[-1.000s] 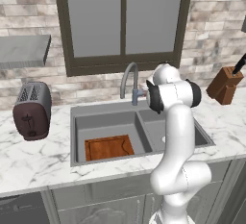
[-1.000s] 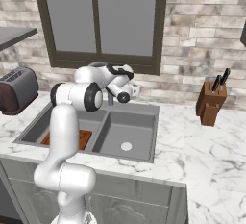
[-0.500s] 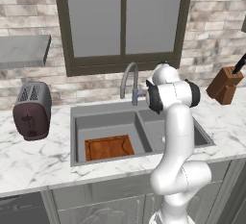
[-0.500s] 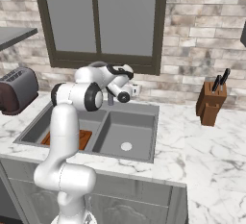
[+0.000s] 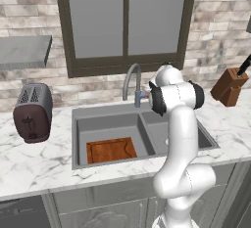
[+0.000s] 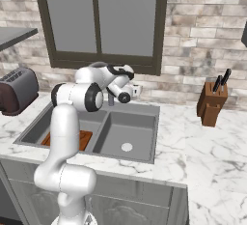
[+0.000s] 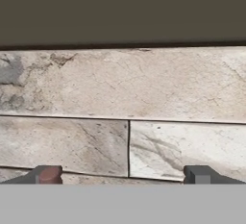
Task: Turn on the sink faucet with hot water and rinse the cutting board for ten seconds, then turn off the faucet. Push the cutting board to reach the water if necessary.
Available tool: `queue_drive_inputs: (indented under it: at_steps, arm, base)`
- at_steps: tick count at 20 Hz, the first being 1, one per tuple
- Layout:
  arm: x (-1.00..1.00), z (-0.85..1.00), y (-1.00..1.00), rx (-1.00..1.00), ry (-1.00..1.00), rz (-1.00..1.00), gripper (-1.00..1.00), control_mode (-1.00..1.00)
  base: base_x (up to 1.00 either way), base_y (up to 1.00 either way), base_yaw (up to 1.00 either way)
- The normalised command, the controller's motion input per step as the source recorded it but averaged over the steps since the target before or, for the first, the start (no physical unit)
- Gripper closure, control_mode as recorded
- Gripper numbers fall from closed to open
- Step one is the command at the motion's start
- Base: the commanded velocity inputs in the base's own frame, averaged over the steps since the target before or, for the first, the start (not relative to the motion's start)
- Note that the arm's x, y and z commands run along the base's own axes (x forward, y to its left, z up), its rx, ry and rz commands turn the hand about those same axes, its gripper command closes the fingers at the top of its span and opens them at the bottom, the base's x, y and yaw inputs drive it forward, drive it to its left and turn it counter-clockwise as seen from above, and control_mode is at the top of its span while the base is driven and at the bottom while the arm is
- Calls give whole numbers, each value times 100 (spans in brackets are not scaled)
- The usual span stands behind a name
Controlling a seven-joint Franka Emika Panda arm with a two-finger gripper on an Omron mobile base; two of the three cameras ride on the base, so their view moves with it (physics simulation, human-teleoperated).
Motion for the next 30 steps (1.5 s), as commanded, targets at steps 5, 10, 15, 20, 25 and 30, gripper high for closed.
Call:
queue_drive_inputs:
  at_steps: [5,10,15,20,25,30]
  arm:
    - [0,0,-7,0,0,0,-100,-100]
    - [0,0,-11,0,0,0,-100,-100]
    - [0,0,-8,0,0,0,-100,-100]
    - [-1,0,-15,0,0,0,-100,-100]
    - [-7,0,-16,0,0,0,-100,-100]
    - [-12,0,-15,0,0,0,-100,-100]
  base:
    - [0,0,0]
    - [0,0,0]
    - [0,0,0]
    - [0,0,0]
    - [0,0,0]
    - [0,0,0]
